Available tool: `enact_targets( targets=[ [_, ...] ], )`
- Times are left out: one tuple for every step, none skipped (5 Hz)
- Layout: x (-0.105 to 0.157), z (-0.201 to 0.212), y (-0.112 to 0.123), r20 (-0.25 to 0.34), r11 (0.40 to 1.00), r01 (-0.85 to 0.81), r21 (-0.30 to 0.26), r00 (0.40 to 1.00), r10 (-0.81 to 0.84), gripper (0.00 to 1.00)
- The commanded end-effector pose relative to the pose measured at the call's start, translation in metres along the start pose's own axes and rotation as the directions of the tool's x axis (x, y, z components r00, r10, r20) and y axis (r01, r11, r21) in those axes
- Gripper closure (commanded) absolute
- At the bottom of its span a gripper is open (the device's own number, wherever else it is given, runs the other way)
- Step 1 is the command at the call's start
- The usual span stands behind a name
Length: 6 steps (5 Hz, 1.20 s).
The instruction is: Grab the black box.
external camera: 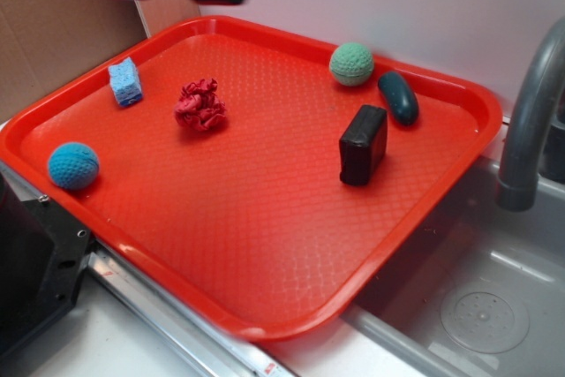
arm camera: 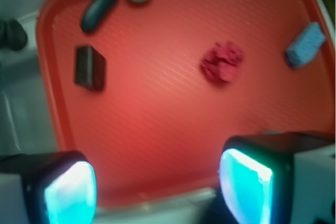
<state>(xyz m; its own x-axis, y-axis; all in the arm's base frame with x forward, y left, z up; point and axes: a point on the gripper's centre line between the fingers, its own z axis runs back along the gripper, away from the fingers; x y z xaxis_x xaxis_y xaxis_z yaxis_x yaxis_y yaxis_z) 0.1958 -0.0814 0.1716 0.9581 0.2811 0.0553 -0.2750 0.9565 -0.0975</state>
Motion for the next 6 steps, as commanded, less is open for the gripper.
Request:
enact_targets(
  targets=[
    [0.006,0.007,-0.002,0.026,1.000,-0.015,-0.024,1.000,0.015,0.00],
    [0.006,0.007,-0.002,0.026,1.000,-0.015,-0.024,1.000,0.015,0.00],
    [0.023,-0.045,-0.008,-0.087,0.998,0.056,-0.017,0.995,-0.057,0.00],
    [0.041,-0.069,-0.025,-0.095,0.995,0.042,-0.088,0.994,-0.050,0.00],
    [0.056,-0.079,-0.043,-0.124,0.994,0.056,-0.095,0.990,-0.067,0.00],
    [0.059,-0.083,-0.052,-0.151,0.990,0.064,-0.129,0.985,-0.083,0.00]
  ],
)
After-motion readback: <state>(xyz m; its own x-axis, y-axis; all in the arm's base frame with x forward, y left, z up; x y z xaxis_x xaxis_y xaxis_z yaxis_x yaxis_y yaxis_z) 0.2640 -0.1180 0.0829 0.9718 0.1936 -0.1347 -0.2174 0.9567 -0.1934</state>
